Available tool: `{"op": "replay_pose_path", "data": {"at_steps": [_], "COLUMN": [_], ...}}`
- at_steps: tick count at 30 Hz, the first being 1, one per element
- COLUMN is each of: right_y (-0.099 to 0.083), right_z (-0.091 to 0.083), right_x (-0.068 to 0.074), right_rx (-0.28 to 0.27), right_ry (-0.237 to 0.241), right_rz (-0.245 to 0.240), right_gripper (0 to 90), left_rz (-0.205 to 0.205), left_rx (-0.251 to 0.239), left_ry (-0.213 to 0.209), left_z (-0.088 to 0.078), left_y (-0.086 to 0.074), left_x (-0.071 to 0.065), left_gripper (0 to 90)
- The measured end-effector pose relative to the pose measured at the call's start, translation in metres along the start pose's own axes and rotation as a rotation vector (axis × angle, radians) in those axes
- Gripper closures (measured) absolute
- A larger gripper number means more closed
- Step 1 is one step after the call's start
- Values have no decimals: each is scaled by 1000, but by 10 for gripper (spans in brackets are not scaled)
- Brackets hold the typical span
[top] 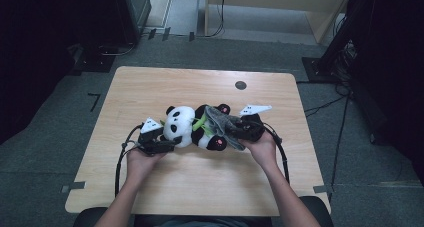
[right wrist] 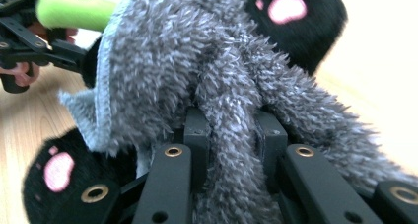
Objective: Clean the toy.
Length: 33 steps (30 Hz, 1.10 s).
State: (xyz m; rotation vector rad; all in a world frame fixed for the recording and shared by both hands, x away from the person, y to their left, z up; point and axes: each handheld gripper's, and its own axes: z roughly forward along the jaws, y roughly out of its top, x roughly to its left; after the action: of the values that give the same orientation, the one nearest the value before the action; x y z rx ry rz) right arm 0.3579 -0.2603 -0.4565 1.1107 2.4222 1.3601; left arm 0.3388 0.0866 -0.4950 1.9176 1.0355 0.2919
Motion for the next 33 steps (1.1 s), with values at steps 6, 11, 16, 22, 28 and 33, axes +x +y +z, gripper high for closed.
{"op": "replay_pose_path", "data": {"at_steps": [6, 11, 16, 22, 28, 33], "right_y": [-7, -18, -22, -20, -10, 1], "right_z": [1, 4, 5, -1, -19, -25], "right_x": [-7, -18, -26, -27, -22, -12], "right_rx": [8, 57, 71, 97, 37, -11], "right_ry": [-9, -35, -15, -28, -20, -10], "right_rz": [30, 69, 103, 110, 83, 42], "right_gripper": [741, 736, 739, 770, 779, 781], "left_rz": [-12, -15, -12, -12, -13, -13], "left_rx": [-6, -2, -6, 11, 11, 10], "left_ry": [-12, -14, -16, -25, -25, -26], "left_z": [0, 1, 1, 1, 1, 1], "left_y": [0, 2, 2, 5, 5, 5], "left_x": [2, 3, 3, 4, 5, 5], "left_gripper": [233, 230, 224, 233, 232, 233]}}
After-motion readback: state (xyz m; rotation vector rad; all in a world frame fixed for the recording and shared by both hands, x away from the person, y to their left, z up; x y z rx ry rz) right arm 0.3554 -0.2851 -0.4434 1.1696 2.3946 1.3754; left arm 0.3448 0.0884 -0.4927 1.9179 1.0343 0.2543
